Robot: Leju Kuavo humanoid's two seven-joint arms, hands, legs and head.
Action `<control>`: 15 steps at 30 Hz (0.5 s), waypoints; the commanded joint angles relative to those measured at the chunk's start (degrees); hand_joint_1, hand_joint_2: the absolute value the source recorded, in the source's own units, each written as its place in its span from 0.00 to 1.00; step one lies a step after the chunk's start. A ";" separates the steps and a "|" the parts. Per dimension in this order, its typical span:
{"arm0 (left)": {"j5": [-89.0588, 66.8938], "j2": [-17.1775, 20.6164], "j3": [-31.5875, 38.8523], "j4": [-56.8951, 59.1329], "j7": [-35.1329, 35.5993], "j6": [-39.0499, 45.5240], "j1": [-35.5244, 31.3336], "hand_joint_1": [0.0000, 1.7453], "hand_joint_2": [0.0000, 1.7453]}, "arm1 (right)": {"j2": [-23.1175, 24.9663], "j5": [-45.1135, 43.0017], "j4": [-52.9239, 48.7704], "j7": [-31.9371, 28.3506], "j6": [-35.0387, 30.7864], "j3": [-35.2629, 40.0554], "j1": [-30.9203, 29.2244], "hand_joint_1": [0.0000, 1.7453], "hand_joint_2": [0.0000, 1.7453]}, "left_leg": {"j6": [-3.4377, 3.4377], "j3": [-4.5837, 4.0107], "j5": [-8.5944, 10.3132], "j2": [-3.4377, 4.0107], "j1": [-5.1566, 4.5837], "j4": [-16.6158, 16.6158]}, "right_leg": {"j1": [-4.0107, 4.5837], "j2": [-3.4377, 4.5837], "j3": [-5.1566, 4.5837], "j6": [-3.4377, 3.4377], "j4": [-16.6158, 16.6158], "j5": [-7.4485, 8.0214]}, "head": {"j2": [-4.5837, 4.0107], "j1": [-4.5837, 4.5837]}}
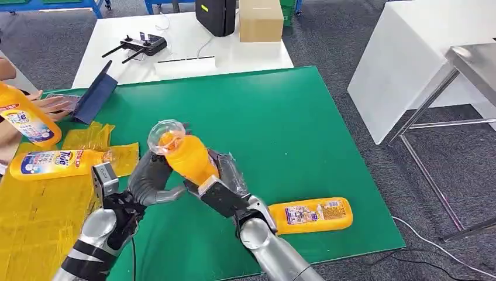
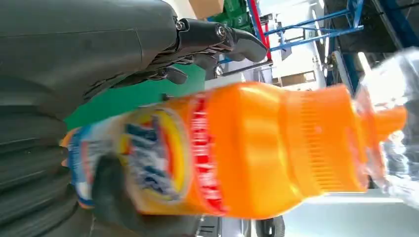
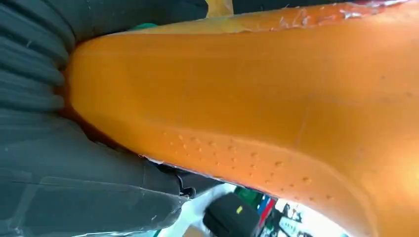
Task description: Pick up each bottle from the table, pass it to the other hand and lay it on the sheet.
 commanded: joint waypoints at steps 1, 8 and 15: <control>0.04 0.15 -2.10 4.05 0.11 0.04 -2.50 0.00 1.00 | -0.86 0.57 6.83 0.57 -0.42 3.80 -3.94 0.92 1.00 | -0.02 0.10 -0.01 -0.13 0.03 -0.02 | 0.01 0.03 0.12 0.00 -0.05 -0.02 | 0.00 0.00; -2.42 -0.12 -3.19 1.20 -0.85 1.41 -1.31 0.00 1.00 | -0.51 2.48 8.30 2.59 -2.57 3.98 -4.72 0.91 1.00 | -0.08 0.16 -0.07 -0.18 0.09 0.02 | 0.05 0.07 0.22 -0.03 -0.04 -0.05 | 0.00 0.00; -3.11 -0.85 -3.58 -0.50 -1.64 2.22 -0.63 0.53 1.00 | -0.45 2.39 8.30 3.05 -2.22 3.82 -4.70 0.90 1.00 | -0.04 0.08 -0.04 -0.15 0.06 0.01 | 0.03 0.03 0.13 -0.01 -0.05 -0.03 | 0.00 0.00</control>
